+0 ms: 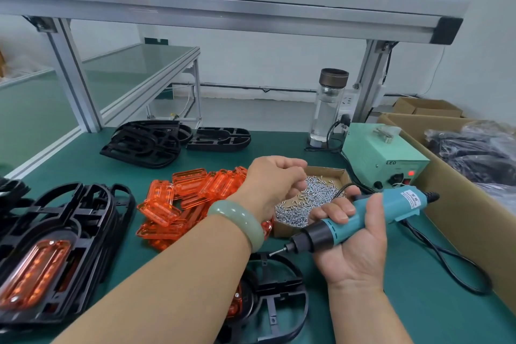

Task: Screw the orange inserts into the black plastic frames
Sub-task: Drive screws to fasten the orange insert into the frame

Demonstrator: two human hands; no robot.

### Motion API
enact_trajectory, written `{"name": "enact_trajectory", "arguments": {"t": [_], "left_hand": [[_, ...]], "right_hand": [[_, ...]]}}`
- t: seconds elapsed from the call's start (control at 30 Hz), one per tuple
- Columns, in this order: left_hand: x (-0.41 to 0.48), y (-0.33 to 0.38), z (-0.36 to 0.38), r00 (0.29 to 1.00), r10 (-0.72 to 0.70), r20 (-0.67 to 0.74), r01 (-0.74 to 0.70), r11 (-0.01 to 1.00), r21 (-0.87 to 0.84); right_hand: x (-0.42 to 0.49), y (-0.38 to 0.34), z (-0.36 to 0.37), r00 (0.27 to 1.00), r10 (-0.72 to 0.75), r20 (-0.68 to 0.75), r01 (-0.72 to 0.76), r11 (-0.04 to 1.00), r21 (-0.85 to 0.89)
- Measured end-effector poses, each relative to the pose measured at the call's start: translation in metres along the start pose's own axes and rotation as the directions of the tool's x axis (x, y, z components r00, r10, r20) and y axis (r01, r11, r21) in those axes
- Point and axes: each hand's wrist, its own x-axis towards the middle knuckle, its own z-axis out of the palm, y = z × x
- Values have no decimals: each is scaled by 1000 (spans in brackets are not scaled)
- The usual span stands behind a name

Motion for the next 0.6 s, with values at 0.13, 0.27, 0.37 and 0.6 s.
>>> {"name": "enact_trajectory", "arguments": {"t": [0.13,0.27,0.37,0.6], "left_hand": [[-20,5,-12,999,-28,-44,15,963,-268],[-47,3,-33,995,-44,-88,6,919,-395],[-68,-4,-45,994,-51,-92,8,908,-420],[-109,-18,-68,989,-76,-129,-16,804,-594]], "right_hand": [[1,1,-3,1000,10,-2,-10,1000,0],[0,2,-1,1000,14,-23,-15,1000,-19],[-1,2,-1,1000,5,-13,-6,1000,-19],[-5,4,2,1000,-3,-24,3,1000,-14]]}}
